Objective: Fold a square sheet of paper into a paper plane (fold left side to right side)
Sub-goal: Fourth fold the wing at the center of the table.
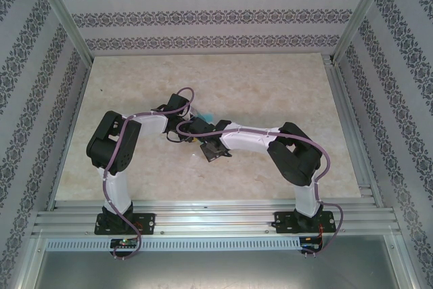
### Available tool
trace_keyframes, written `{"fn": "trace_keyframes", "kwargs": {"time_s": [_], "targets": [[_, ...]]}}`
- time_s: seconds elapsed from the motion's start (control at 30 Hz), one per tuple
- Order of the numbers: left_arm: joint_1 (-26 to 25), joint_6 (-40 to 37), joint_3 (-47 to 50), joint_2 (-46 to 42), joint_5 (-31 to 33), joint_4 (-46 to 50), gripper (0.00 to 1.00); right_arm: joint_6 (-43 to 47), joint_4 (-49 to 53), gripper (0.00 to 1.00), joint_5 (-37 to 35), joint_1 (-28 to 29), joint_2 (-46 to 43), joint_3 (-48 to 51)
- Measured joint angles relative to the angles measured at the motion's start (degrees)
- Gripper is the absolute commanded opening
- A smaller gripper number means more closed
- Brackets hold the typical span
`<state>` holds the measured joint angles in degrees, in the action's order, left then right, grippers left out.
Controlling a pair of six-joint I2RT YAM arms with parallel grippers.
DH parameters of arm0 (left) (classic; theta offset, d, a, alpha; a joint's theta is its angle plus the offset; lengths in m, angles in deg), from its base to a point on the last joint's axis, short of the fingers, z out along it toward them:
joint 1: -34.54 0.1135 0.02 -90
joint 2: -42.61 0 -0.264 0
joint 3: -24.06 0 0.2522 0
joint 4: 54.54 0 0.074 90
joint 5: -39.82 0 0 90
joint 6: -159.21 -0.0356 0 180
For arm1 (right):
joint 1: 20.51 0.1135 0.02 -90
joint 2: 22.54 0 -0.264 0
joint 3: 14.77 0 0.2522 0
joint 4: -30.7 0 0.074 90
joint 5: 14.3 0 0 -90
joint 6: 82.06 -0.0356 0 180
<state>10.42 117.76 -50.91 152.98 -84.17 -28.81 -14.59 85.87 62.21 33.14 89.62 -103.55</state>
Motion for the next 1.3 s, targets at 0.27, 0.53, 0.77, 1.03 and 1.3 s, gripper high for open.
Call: {"fn": "trace_keyframes", "kwargs": {"time_s": [0.27,0.53,0.77,1.03,1.3], "targets": [[0.0,0.0,0.0,0.0,0.0,0.0,0.32,0.3,-2.6,0.22,0.1,-0.2,-1.8,2.6],[0.0,0.0,0.0,0.0,0.0,0.0,0.32,-0.5,-11.8,0.40,0.5,-1.0,-8.7,9.1],[0.0,0.0,-0.2,0.0,0.0,0.2,0.32,-0.5,-17.5,0.35,-1.3,-0.8,-7.9,10.3],[0.0,-0.1,-0.3,0.0,0.1,0.5,0.32,-0.7,-19.0,0.31,-3.1,-0.1,-4.7,10.6],[-0.1,-0.3,-0.7,0.1,0.2,1.2,0.32,-1.6,-19.0,0.25,-4.5,0.3,-4.0,10.8]]}}
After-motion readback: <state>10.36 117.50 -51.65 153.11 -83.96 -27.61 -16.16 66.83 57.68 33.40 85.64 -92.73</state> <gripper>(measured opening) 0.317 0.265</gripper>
